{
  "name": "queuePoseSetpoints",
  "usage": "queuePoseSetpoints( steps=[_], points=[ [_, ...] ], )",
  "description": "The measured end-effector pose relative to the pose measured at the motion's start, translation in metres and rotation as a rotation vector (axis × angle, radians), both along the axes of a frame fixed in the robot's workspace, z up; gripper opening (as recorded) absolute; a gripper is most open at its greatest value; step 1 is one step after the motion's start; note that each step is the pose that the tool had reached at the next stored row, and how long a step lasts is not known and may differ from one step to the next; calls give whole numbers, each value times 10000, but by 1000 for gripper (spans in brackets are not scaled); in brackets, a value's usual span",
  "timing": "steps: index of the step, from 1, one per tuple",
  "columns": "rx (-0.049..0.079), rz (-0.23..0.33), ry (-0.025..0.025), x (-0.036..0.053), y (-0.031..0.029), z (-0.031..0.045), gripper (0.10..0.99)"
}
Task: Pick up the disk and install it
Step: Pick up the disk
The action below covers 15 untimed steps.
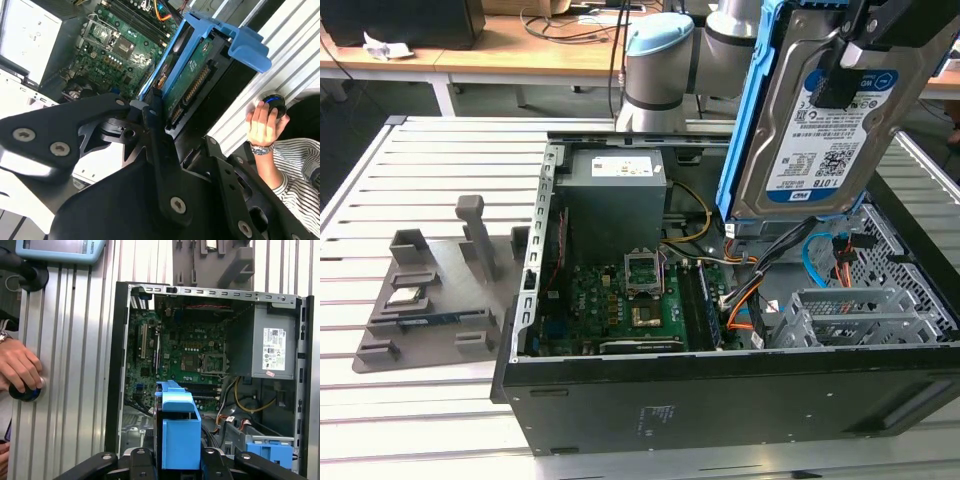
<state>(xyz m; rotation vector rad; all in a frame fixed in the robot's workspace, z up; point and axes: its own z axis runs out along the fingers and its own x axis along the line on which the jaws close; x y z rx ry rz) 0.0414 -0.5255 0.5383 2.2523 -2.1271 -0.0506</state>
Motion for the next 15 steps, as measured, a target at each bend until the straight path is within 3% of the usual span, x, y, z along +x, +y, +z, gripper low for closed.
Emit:
queuePoseSetpoints(
  steps=[13, 15],
  points=[
    [1, -6, 1, -1, -236, -36, 361],
    [21, -25, 1, 2, -247, -48, 361]
  ],
)
